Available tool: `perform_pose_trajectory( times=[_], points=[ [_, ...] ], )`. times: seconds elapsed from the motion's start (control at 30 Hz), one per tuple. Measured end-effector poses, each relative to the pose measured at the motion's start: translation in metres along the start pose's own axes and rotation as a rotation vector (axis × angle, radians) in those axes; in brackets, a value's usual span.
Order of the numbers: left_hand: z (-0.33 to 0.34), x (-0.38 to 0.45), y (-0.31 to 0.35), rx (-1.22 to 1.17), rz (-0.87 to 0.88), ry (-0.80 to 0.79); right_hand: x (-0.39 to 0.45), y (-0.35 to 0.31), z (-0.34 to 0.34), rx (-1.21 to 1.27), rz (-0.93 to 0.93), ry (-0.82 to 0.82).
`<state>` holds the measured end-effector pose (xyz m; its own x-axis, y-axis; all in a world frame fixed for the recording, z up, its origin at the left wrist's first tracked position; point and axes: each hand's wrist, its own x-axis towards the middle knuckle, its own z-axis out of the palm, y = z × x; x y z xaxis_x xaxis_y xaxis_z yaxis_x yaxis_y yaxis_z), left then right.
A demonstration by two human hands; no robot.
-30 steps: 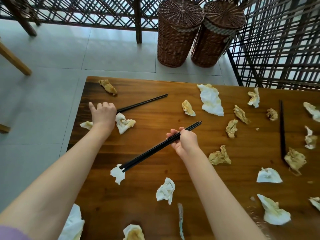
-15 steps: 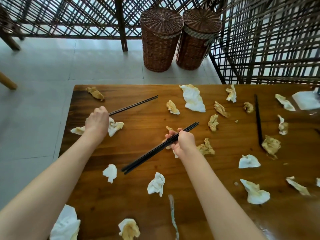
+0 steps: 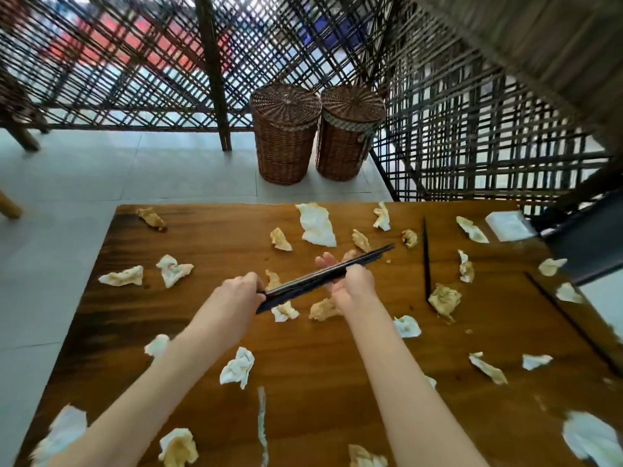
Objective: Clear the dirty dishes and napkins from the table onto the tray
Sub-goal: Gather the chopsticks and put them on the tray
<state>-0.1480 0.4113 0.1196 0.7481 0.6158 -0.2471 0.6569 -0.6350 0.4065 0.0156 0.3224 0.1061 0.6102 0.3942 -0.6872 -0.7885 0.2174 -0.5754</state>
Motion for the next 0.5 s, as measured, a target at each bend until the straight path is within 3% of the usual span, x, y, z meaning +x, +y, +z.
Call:
perform_pose_trajectory(
  times=[0.13, 0.5],
  points=[
    [0.006, -0.014, 0.050, 0.006, -0.032, 0.009, -0.016, -0.040, -0.030, 0.050, 0.010, -0.050],
    [0.050, -0.046, 0.142, -0.010, -0.068, 0.042, -0.039, -0.119, -0.100, 0.155, 0.052, 0.011]
  ],
)
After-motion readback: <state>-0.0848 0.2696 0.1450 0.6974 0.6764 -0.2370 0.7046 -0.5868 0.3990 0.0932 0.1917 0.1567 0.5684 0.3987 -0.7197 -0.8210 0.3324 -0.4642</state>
